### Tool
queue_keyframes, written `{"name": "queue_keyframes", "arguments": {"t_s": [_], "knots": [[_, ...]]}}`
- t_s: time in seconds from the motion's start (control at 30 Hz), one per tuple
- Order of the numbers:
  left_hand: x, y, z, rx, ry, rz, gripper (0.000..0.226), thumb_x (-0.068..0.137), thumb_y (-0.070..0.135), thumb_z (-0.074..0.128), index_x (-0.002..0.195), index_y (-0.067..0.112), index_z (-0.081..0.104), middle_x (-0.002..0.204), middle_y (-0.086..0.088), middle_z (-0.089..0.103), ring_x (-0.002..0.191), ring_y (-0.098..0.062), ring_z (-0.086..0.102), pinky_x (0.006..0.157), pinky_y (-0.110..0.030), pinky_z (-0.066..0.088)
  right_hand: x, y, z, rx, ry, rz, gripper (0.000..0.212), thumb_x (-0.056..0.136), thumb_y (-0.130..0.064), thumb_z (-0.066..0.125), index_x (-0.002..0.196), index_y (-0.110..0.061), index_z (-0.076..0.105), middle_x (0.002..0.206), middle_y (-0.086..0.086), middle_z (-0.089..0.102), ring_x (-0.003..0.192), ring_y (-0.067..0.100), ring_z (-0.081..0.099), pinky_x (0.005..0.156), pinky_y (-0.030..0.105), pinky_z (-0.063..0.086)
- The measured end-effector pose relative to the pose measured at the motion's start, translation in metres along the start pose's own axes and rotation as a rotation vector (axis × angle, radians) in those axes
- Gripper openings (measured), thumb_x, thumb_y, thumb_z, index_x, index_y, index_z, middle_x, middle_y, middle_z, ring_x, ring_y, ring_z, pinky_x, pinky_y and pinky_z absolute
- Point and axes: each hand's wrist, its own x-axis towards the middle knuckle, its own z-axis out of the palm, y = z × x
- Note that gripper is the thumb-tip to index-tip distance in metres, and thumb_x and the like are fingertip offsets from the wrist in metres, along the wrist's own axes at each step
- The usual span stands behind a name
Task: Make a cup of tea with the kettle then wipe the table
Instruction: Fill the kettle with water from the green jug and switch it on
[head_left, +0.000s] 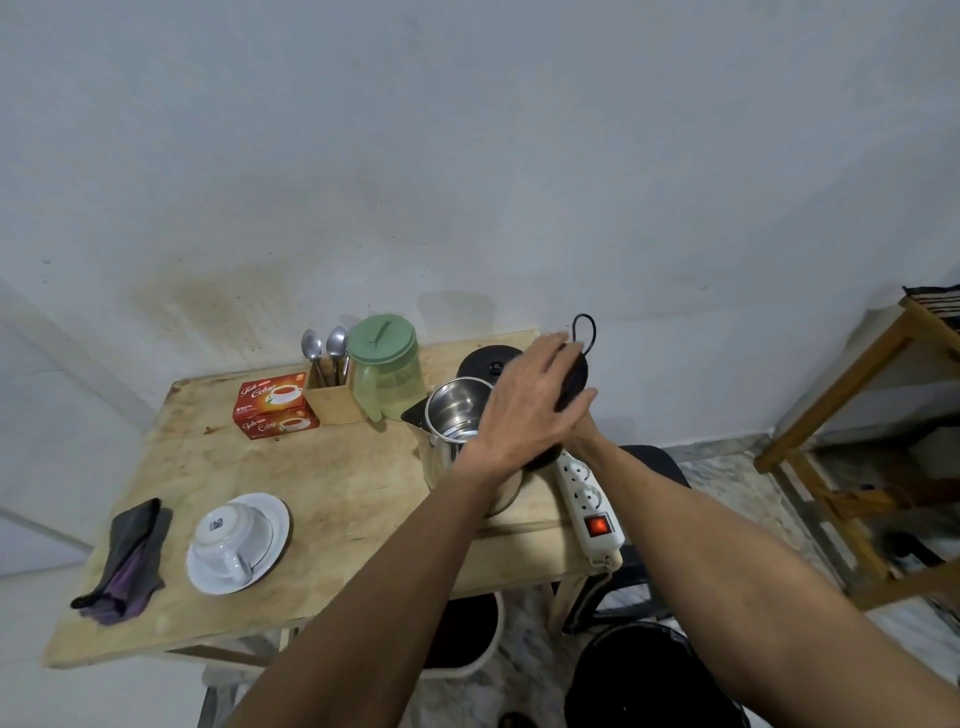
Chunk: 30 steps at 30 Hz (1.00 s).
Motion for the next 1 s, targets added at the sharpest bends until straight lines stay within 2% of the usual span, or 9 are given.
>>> {"name": "queue_keyframes", "arguments": {"t_s": [0.07,0.13,0.27,0.37,0.53,0.63,0.83,0.9,1.0], "knots": [[0.000,-0.012,-0.014,-0.065,0.058,-0.162,0.051,0.094,0.040,0.052,0.135,0.010,0.051,0.143,-0.011,0.052,0.134,-0.022,0.044,0.112,-0.039,0.034,0.006,0.003,0.001,-0.034,-0.048,0.102,0.021,0.094,0.003,0.055,0.115,0.002,0.059,0.103,0.015,0.059,0.083,0.020,0.058,0.062,0.021,0.048],[-0.001,-0.034,-0.030,-0.142,0.166,-0.385,0.046,0.097,0.041,0.046,0.134,0.013,0.052,0.141,-0.008,0.052,0.132,-0.019,0.044,0.114,-0.037,0.032,0.012,0.008,0.000,-0.086,-0.069,0.163,0.012,0.084,0.003,0.068,0.095,0.001,0.065,0.083,0.017,0.062,0.070,0.026,0.056,0.053,0.031,0.046],[-0.019,-0.103,-0.048,-0.215,0.383,-0.825,0.040,0.100,0.035,0.040,0.128,0.011,0.054,0.131,-0.009,0.056,0.120,-0.023,0.052,0.103,-0.043,0.044,0.012,0.009,-0.002,-0.103,-0.071,0.173,0.008,0.085,0.005,0.065,0.087,-0.001,0.061,0.076,0.015,0.056,0.058,0.020,0.049,0.052,0.032,0.042],[-0.036,-0.142,-0.051,-0.201,0.389,-1.047,0.040,0.102,0.033,0.035,0.126,0.005,0.052,0.131,-0.012,0.053,0.122,-0.027,0.049,0.098,-0.036,0.038,0.013,0.011,-0.002,-0.082,-0.071,0.168,0.014,0.083,0.006,0.068,0.089,-0.002,0.058,0.075,0.015,0.053,0.055,0.018,0.045,0.050,0.031,0.040],[-0.045,-0.201,-0.038,-0.545,0.359,-1.397,0.067,0.097,0.061,0.027,0.131,0.009,0.051,0.128,-0.008,0.058,0.114,-0.027,0.053,0.106,-0.047,0.039,0.012,0.014,-0.001,-0.020,-0.044,0.159,0.020,0.083,0.012,0.067,0.090,-0.003,0.057,0.071,0.004,0.054,0.056,0.013,0.048,0.042,0.016,0.043],[-0.049,-0.223,-0.031,-0.751,0.344,-1.423,0.077,0.090,0.070,0.030,0.141,0.014,0.043,0.132,-0.004,0.055,0.117,-0.024,0.051,0.106,-0.044,0.040,0.009,0.010,0.002,0.025,-0.031,0.147,0.026,0.083,0.015,0.066,0.084,-0.010,0.058,0.069,0.003,0.053,0.053,0.009,0.050,0.041,0.015,0.042],[-0.052,-0.233,-0.023,-0.906,0.303,-1.380,0.085,0.080,0.082,0.032,0.140,0.025,0.049,0.136,-0.008,0.058,0.121,-0.026,0.055,0.107,-0.051,0.042,0.006,0.008,0.003,0.000,-0.001,0.114,0.021,0.083,0.014,0.065,0.095,0.001,0.054,0.070,0.004,0.052,0.043,-0.004,0.050,0.040,0.013,0.041],[-0.054,-0.221,-0.021,-0.889,0.353,-1.349,0.073,0.090,0.073,0.029,0.134,0.020,0.055,0.126,-0.012,0.064,0.107,-0.025,0.062,0.101,-0.048,0.048,0.007,0.009,0.003,0.004,-0.007,0.109,0.020,0.083,0.014,0.065,0.094,0.001,0.055,0.070,0.005,0.052,0.046,-0.001,0.051,0.040,0.013,0.041],[-0.063,-0.200,-0.018,-0.805,0.506,-1.397,0.062,0.097,0.064,0.028,0.118,0.016,0.060,0.090,-0.001,0.066,0.078,-0.016,0.060,0.083,-0.037,0.051,0.008,0.010,0.003,0.013,0.001,0.118,0.021,0.085,0.013,0.065,0.086,-0.007,0.057,0.071,0.004,0.053,0.055,0.010,0.049,0.041,0.015,0.043]]}}
